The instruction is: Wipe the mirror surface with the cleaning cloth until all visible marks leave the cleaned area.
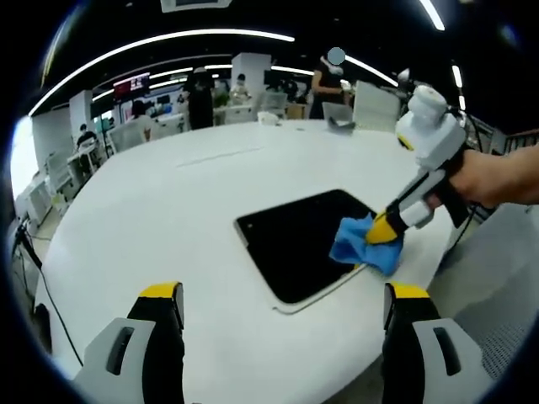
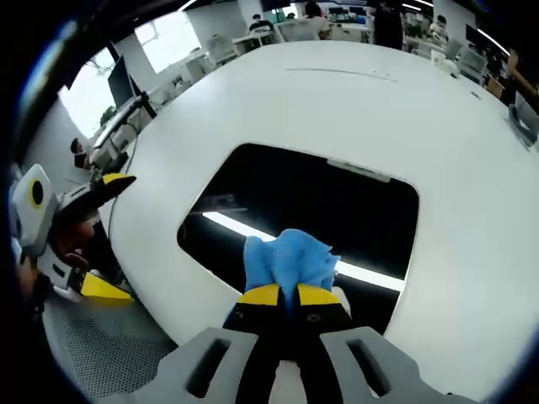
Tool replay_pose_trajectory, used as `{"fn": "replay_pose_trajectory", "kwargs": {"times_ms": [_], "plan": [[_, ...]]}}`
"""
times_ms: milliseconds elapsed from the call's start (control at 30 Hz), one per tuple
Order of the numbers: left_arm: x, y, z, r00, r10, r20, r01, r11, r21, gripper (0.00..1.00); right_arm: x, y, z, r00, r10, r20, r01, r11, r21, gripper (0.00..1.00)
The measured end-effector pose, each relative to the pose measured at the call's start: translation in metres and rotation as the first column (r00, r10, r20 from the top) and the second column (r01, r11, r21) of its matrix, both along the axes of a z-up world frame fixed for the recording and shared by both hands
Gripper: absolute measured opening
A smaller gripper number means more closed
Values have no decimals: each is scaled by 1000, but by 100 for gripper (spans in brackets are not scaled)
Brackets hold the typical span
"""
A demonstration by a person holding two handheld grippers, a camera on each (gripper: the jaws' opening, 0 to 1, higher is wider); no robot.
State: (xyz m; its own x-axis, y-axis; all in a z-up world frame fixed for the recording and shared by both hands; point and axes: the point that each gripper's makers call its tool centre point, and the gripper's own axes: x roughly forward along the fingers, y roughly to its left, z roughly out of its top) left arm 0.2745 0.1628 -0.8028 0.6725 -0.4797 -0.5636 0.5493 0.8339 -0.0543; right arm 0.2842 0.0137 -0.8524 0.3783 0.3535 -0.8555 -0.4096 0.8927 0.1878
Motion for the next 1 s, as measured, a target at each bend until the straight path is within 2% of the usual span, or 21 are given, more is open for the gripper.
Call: {"fn": "replay_pose_trajectory", "kwargs": {"times_ms": [400, 1000], "plan": [[1, 1, 0, 1000, 7, 2, -7, 1000, -4, 99, -11, 1, 0, 1000, 3, -18, -3, 1000, 10, 0], [1, 1, -1, 1000, 8, -3, -8, 1000, -5, 99, -13, -6, -1, 999, 5, -45, -3, 999, 41, 0]]}}
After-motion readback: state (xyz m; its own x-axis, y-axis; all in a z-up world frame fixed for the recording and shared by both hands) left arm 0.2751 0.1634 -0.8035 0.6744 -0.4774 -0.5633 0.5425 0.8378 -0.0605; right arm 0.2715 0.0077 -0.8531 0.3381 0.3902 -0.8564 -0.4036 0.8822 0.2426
